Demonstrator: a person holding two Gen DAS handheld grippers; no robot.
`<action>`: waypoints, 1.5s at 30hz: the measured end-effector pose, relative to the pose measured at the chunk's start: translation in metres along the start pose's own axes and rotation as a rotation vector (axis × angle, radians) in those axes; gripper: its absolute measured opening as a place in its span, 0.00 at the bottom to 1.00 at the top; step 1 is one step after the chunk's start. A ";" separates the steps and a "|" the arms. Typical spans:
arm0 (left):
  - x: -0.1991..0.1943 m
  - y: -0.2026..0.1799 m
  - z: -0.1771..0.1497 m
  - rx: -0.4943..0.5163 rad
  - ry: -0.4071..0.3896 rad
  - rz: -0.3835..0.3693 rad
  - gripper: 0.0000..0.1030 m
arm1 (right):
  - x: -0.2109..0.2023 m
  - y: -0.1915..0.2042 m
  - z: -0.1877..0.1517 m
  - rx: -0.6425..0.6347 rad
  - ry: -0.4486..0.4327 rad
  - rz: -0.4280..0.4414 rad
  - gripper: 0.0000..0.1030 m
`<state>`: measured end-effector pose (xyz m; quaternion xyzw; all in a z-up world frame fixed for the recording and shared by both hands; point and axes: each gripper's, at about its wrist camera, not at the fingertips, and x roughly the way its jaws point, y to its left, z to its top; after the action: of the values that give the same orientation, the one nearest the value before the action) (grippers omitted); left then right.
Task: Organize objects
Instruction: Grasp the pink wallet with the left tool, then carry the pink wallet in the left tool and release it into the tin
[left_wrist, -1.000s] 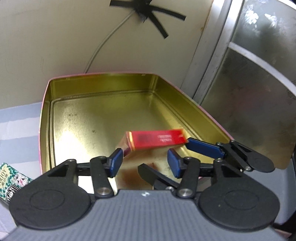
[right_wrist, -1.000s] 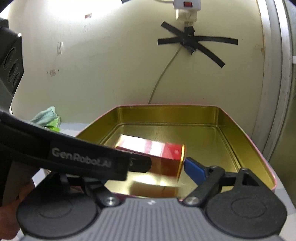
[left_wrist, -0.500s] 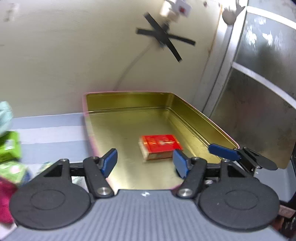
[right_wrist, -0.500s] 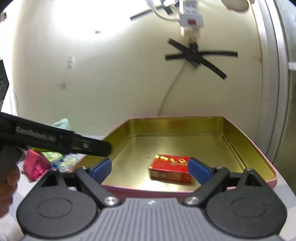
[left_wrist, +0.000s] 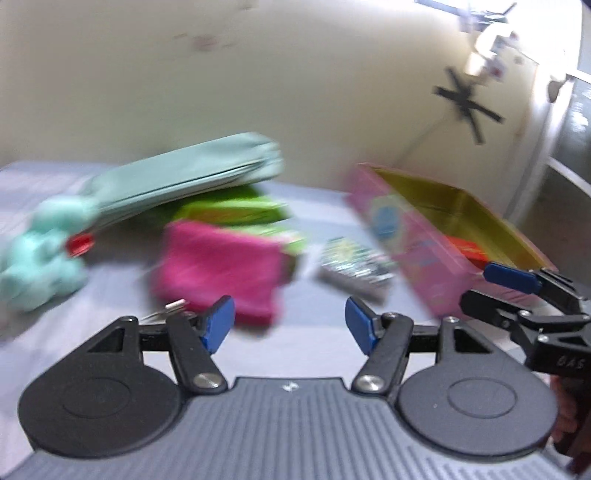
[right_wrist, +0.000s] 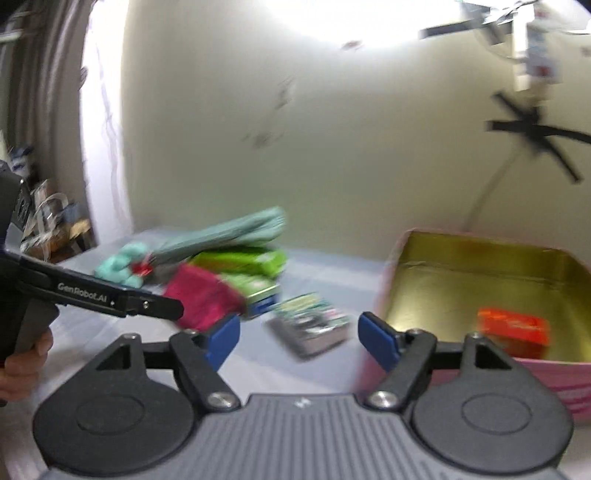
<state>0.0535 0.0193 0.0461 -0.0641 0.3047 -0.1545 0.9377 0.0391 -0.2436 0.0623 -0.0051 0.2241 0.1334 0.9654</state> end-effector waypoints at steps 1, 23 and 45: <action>-0.001 0.012 -0.003 -0.016 0.003 0.019 0.66 | 0.009 0.009 0.000 -0.007 0.022 0.020 0.67; 0.064 0.091 0.024 -0.180 0.052 -0.077 0.72 | 0.140 0.047 0.006 0.284 0.209 0.206 0.35; -0.014 -0.096 -0.009 0.113 0.020 -0.290 0.50 | -0.061 -0.009 -0.030 0.286 0.044 0.039 0.32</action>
<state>0.0134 -0.0672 0.0666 -0.0531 0.2923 -0.3058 0.9046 -0.0248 -0.2698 0.0614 0.1341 0.2620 0.1186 0.9483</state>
